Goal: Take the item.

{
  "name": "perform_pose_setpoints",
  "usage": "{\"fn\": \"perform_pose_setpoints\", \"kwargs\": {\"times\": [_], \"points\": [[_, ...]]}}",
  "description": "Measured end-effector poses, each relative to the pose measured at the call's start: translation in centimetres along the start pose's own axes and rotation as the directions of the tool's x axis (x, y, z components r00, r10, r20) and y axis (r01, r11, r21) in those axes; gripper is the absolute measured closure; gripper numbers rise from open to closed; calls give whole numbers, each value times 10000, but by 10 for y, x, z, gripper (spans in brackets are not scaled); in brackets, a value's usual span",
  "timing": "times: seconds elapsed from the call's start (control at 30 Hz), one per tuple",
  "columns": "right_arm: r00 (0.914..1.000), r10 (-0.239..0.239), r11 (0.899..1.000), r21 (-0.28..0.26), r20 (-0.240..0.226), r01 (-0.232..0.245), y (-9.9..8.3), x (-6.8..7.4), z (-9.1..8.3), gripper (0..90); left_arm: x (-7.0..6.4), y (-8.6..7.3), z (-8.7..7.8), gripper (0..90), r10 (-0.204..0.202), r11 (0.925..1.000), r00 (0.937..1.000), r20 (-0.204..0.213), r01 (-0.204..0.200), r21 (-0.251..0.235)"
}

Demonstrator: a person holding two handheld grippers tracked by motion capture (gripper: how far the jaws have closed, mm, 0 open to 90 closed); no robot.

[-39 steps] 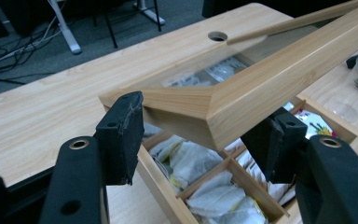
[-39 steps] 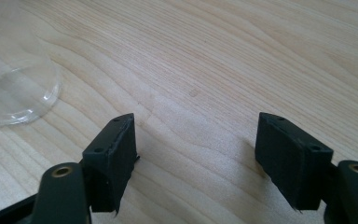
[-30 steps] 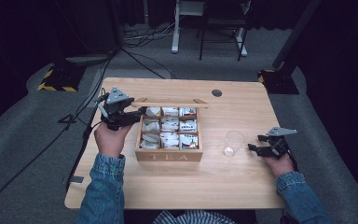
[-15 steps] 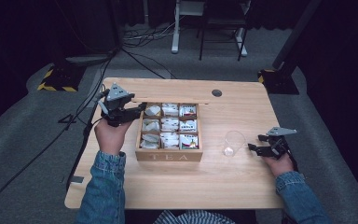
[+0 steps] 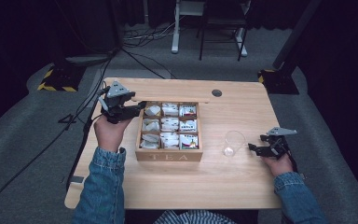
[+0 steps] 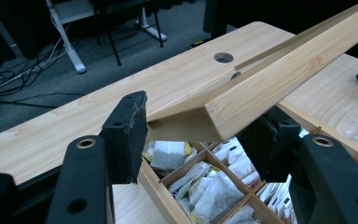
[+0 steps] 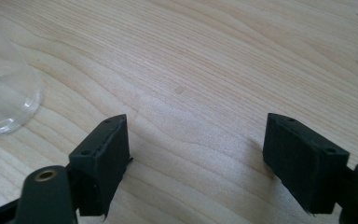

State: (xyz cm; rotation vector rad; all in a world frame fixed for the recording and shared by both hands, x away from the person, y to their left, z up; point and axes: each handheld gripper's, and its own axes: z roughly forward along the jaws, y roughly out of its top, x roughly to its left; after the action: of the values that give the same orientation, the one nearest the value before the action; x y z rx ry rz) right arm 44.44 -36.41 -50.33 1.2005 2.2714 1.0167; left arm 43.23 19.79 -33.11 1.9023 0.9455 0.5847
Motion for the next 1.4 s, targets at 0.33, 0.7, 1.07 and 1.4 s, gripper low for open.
{"fn": "perform_pose_setpoints", "kwargs": {"times": [0.33,0.7,1.07,1.4], "points": [[9989,467,9989,86,76,-467,2,4,-7,317,0,0,0,439,25,10000,10000,9,-25,14],[9966,825,9960,-348,10,-824,27,13,-35,358,-2,-1,1,437,138,9999,9999,-61,-138,58],[9952,980,9947,-319,45,-978,48,21,-59,402,-2,-2,1,435,230,9996,9997,-54,-230,161],[9972,619,9967,-495,-412,-639,87,52,-77,403,-4,-3,1,435,247,9993,9997,-71,-245,269]]}}
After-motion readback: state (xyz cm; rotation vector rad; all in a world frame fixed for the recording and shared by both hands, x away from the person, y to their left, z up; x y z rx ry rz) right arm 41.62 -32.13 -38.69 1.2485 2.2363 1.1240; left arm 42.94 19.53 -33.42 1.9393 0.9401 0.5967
